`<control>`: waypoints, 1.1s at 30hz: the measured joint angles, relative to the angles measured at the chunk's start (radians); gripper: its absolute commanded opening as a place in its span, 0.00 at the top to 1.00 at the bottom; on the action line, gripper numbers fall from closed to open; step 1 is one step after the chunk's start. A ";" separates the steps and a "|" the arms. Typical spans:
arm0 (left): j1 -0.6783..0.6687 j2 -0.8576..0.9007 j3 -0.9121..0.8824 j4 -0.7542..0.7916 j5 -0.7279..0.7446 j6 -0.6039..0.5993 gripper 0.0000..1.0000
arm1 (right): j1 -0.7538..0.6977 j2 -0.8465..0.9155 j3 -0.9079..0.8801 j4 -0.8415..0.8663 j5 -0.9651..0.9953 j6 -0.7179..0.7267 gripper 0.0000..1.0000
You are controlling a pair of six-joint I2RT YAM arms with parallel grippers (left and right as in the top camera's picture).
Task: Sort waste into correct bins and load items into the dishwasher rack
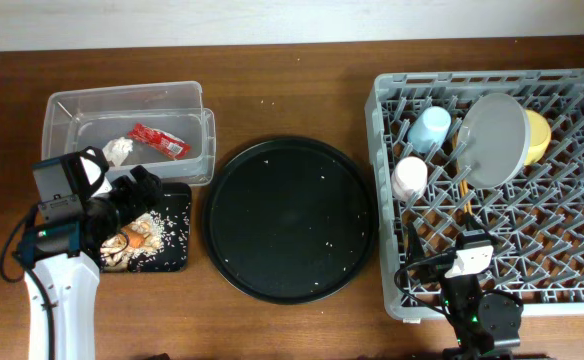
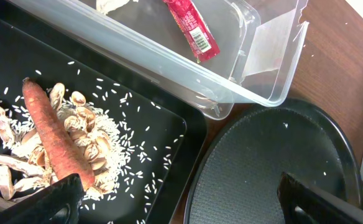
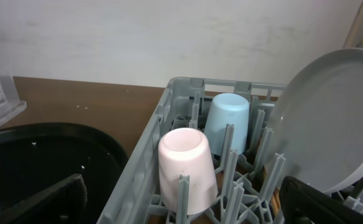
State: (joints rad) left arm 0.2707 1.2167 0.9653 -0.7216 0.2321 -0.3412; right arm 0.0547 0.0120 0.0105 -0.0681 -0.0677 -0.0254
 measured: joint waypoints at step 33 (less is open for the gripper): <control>-0.166 -0.705 -0.654 -0.033 -0.200 0.000 0.01 | 0.000 0.000 0.000 0.000 0.008 0.000 0.02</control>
State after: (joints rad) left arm 0.1047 0.5117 0.3111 -0.7544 0.0326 -0.3412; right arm 0.0547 0.0120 0.0109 -0.0685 -0.0601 -0.0254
